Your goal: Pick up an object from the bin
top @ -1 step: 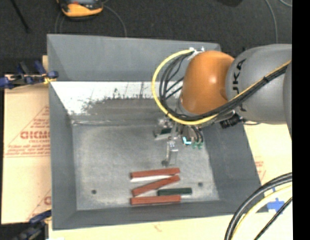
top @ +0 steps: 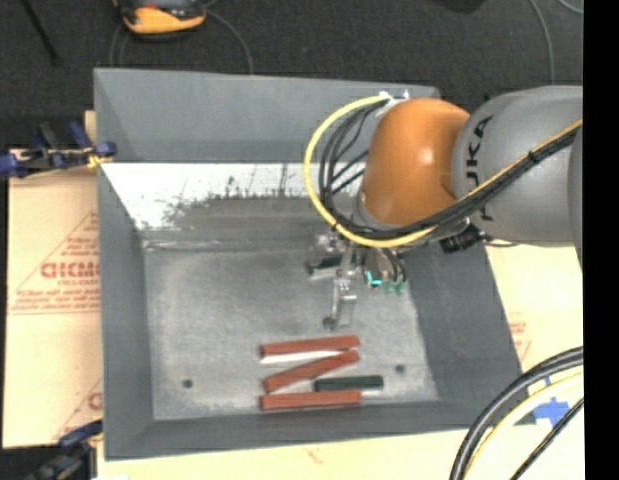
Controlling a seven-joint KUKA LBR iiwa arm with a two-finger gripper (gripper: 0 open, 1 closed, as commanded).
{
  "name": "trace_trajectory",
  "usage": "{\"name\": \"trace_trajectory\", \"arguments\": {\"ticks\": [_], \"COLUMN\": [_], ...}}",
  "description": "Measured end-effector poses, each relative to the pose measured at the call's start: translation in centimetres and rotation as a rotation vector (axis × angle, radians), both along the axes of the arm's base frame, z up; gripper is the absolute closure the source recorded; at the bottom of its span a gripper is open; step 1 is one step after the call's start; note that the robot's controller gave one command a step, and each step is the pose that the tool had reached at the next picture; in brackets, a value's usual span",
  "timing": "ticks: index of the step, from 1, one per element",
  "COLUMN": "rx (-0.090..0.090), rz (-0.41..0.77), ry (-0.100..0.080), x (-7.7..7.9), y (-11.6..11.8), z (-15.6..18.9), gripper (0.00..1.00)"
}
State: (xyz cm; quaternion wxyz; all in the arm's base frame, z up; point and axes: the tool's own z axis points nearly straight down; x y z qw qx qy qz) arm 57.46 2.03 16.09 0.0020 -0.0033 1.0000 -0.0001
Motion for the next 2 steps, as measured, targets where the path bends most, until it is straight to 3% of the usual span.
{"name": "trace_trajectory", "arguments": {"ticks": [1, 2], "rx": [-0.002, 0.002], "rz": [0.049, 0.031], "ry": [-0.006, 0.008], "x": [-2.4, -4.0], "y": [0.6, -0.4], "z": [-3.7, -8.8], "gripper": [0.0, 1.0]}}
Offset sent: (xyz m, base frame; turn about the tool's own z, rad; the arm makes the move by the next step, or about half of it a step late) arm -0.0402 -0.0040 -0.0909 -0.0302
